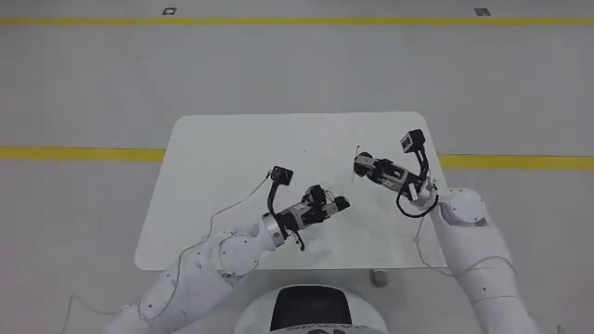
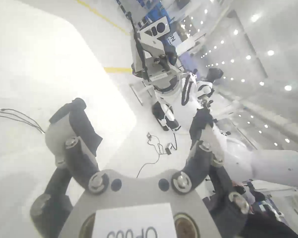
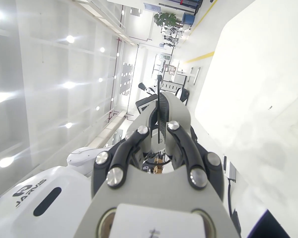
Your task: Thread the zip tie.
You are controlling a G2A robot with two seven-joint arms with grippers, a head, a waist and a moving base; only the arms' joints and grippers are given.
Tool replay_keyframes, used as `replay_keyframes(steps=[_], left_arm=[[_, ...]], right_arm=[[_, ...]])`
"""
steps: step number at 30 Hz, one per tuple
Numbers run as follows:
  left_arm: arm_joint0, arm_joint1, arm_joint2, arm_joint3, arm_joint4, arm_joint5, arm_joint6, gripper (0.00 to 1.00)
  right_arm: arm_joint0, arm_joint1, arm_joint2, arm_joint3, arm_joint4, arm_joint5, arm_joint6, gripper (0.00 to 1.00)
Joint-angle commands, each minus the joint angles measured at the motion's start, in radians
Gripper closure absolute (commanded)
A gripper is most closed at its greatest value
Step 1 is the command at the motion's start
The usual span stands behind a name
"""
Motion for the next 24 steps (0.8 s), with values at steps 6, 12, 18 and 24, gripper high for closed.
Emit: replay_keyframes(steps=[6,12,18,24], left_arm=[[0.011,-0.010,-0.009,-0.006,-0.219,-0.008,-0.037,0.00],[0.003,-0.024,-0.024,0.002,-0.505,-0.008,-0.125,0.00],[-0.007,-0.042,-0.024,0.034,-0.727,0.015,-0.185,0.00],[-0.019,-0.044,-0.024,0.046,-0.710,0.024,-0.192,0.00]], right_arm=[[-0.011,0.000,-0.007,-0.037,-0.024,0.000,-0.043,1.00],[-0.040,-0.005,-0.001,-0.112,-0.046,0.000,-0.075,1.00],[-0.064,-0.016,0.013,-0.164,-0.079,0.000,-0.110,1.00],[-0.068,-0.019,0.016,-0.163,-0.089,0.000,-0.122,1.00]])
